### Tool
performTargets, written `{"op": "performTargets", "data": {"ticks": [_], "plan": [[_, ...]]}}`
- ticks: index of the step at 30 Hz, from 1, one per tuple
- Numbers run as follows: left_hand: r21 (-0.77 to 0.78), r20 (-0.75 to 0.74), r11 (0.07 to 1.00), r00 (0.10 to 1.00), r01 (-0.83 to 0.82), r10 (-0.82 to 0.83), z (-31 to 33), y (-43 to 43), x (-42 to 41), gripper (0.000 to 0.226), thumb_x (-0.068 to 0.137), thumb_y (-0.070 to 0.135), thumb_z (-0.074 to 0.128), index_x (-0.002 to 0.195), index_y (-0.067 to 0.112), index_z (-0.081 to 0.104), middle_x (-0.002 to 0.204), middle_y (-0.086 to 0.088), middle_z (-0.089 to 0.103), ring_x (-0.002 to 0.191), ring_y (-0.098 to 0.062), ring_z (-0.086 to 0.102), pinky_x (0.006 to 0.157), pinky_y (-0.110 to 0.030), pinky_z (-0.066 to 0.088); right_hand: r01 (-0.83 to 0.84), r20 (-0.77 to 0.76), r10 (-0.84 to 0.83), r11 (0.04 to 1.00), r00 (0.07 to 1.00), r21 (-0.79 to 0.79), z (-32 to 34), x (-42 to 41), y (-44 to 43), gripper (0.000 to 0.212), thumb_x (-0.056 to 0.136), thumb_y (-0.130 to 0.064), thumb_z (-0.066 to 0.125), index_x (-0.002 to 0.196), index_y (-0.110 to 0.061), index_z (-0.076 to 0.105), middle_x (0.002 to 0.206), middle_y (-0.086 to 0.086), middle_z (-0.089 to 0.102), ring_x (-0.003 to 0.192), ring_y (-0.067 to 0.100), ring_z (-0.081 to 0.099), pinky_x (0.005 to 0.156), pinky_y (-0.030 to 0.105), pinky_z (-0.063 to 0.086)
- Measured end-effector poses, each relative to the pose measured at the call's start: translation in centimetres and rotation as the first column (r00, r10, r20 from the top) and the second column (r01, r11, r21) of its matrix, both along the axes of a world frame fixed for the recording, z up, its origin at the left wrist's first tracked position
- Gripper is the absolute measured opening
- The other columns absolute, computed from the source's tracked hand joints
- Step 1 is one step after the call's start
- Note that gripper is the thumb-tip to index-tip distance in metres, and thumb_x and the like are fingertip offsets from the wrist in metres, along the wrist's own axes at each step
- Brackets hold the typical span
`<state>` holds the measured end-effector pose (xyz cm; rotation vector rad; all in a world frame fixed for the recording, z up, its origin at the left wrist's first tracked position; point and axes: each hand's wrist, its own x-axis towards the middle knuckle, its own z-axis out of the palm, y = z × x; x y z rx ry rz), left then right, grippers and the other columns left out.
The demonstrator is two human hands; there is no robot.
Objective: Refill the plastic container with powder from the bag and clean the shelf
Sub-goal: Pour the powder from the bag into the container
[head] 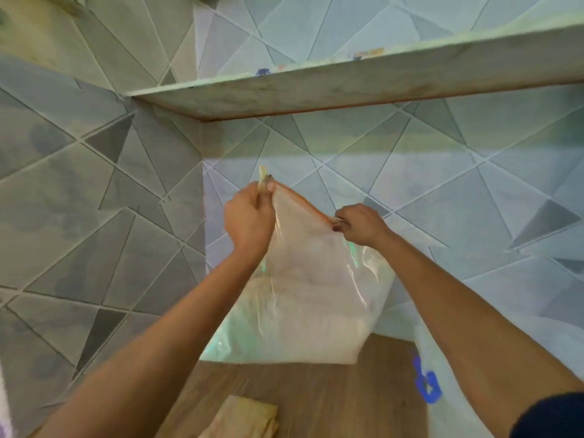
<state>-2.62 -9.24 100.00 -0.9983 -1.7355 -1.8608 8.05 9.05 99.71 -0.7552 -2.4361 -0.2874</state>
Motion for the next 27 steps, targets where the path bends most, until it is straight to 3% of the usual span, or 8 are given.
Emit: {"op": "performTargets", "data": {"ticks": [3,5,8,13,18,20,23,27], "plan": [[0.131,-0.060,0.991,0.997,-0.035,0.043,5.4,1.1,-0.3,0.034,0.096,0.027,0.045,0.078,0.003,0.060,0.081,-0.024,0.065,0.078,-0.035,0.058,0.060,-0.032,0.030,0.066,-0.078,-0.061,0.996,0.995,0.061,5.3,1.8,-1.2,0.021,0.089,-0.023,0.056,0.098,-0.006,0.063,0.110,0.019,0.064,0.108,0.036,0.056,0.077,0.034,0.044],[0.169,-0.066,0.985,0.997,-0.035,0.047,8.6,2.1,0.1,0.031,0.096,0.023,0.044,0.092,0.000,0.063,0.094,-0.022,0.067,0.087,-0.034,0.059,0.062,-0.028,0.026,0.117,-0.142,-0.106,0.991,0.984,0.066,7.9,3.4,-1.6,0.027,0.089,-0.027,0.057,0.105,-0.005,0.063,0.116,0.019,0.063,0.112,0.036,0.054,0.081,0.034,0.044],[0.194,-0.049,0.981,0.999,0.018,-0.008,13.0,4.4,1.7,0.032,0.097,0.023,0.042,0.106,0.001,0.063,0.107,-0.023,0.065,0.102,-0.038,0.058,0.075,-0.036,0.040,0.207,-0.250,-0.198,0.978,0.948,0.013,11.1,6.2,-1.9,0.035,0.088,-0.032,0.060,0.114,-0.010,0.063,0.121,0.017,0.062,0.116,0.033,0.054,0.085,0.032,0.044],[0.283,-0.087,0.945,0.985,0.167,-0.148,16.8,8.3,5.3,0.028,0.096,0.022,0.041,0.103,0.005,0.063,0.104,-0.019,0.066,0.098,-0.036,0.058,0.075,-0.034,0.041,0.381,-0.326,-0.374,0.923,0.868,-0.043,13.4,11.8,-3.0,0.040,0.088,-0.041,0.057,0.124,-0.023,0.058,0.129,0.008,0.058,0.122,0.030,0.050,0.092,0.033,0.041],[0.358,-0.108,0.912,0.979,0.200,-0.172,18.0,10.0,8.5,0.024,0.093,0.016,0.041,0.096,0.003,0.062,0.100,-0.020,0.067,0.095,-0.037,0.057,0.075,-0.037,0.042,0.385,-0.442,-0.375,0.920,0.815,-0.071,14.4,16.1,-3.3,0.042,0.087,-0.036,0.056,0.128,-0.026,0.054,0.133,0.002,0.055,0.126,0.027,0.047,0.100,0.039,0.039],[0.376,-0.114,0.904,0.978,0.204,-0.173,18.0,10.4,9.5,0.023,0.093,0.015,0.042,0.094,0.002,0.062,0.096,-0.021,0.067,0.091,-0.038,0.057,0.068,-0.035,0.038,0.330,-0.440,-0.345,0.937,0.829,-0.113,14.9,17.0,-3.3,0.033,0.087,-0.030,0.055,0.117,-0.020,0.060,0.121,0.007,0.061,0.116,0.029,0.053,0.095,0.038,0.044],[0.372,-0.117,0.904,0.977,0.211,-0.180,17.6,10.7,11.0,0.024,0.094,0.017,0.043,0.091,0.001,0.061,0.091,-0.022,0.066,0.085,-0.038,0.057,0.062,-0.030,0.028,0.079,-0.509,-0.213,0.959,0.834,-0.271,15.7,16.7,-4.3,0.018,0.087,-0.033,0.055,0.078,-0.018,0.054,0.077,0.001,0.054,0.076,0.021,0.051,0.063,0.028,0.036],[0.348,-0.156,0.911,0.972,0.221,-0.176,17.2,11.5,12.2,0.024,0.094,0.019,0.043,0.092,0.003,0.061,0.091,-0.023,0.065,0.088,-0.038,0.057,0.065,-0.033,0.035,-0.172,-0.612,-0.050,0.939,0.790,-0.299,16.9,14.1,-5.8,0.024,0.087,-0.038,0.060,0.077,-0.016,0.054,0.067,-0.002,0.047,0.062,0.013,0.044,0.057,0.026,0.030]]}}
